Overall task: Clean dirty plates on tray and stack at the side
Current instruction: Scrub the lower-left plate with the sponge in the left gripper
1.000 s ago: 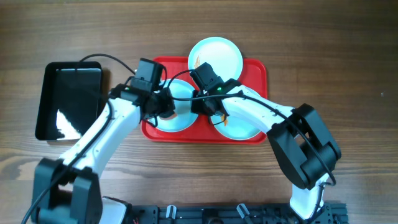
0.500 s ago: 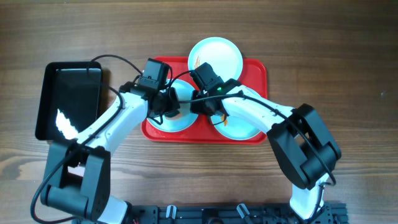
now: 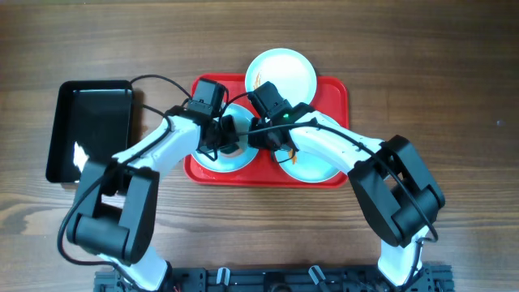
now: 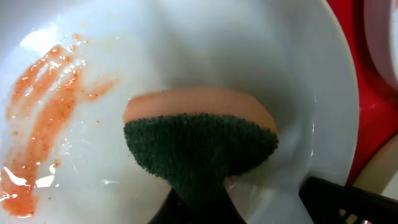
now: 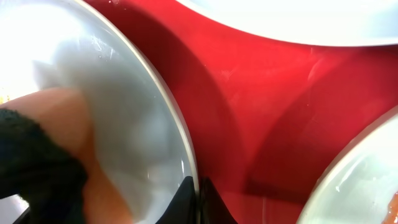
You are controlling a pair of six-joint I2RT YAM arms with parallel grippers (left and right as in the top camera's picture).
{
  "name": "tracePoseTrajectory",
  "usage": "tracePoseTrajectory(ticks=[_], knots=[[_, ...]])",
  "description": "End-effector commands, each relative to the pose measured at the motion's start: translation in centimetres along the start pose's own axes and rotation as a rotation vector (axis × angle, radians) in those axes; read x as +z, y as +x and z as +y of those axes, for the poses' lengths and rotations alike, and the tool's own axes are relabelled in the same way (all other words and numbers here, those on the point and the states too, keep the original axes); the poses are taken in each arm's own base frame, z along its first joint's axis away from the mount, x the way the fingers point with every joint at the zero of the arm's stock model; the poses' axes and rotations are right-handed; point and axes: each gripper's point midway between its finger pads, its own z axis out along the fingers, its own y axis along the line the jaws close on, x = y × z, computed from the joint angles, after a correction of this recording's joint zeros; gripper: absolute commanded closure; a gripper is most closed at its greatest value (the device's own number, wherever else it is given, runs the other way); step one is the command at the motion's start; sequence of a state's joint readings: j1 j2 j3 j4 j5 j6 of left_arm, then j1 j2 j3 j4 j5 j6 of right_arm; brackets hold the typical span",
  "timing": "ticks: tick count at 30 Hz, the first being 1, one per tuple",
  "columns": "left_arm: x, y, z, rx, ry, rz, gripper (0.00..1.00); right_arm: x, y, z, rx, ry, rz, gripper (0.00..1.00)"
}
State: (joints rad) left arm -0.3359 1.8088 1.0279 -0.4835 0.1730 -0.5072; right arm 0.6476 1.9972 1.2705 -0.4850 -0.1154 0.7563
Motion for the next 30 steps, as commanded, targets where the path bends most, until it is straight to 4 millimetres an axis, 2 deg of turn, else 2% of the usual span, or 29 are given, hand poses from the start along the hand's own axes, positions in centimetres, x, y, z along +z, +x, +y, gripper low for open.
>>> tracePoseTrajectory(ticks=[1,4,12,16,25,30], knots=[[1.0,0.7,0.2,-0.001,-0.013,0.035,0.96,0.7,0.1,-0.2,0.003,0.013,0.011,0.96],[0.9,0.6,1.3,-0.005,-0.067,0.02,0.96,0.7,0.1,-0.2,0.003,0.013,0.011,0.96],[-0.6,-0.3,7.9,-0.033,-0.369,-0.038,0.96,0.7,-0.1,-0.4,0.002,0.025,0.002,0.96],[-1.4,-1.3,10.0,-0.053,-0.452,-0.078,0.96,0.7,-0.1,-0.4,-0.016,0.024,0.001,0.96],[-2.8,-2.7,11.0,-0.052,-0.45,-0.115,0.96,0.7,0.0,-0.4,-0.049,0.024,0.002,0.96],[-5.5,-4.0,9.6,-0.062,-0.382,-0.194,0.96,0.7,0.0,-0.4,-0.05,0.025,0.003,0.96]])
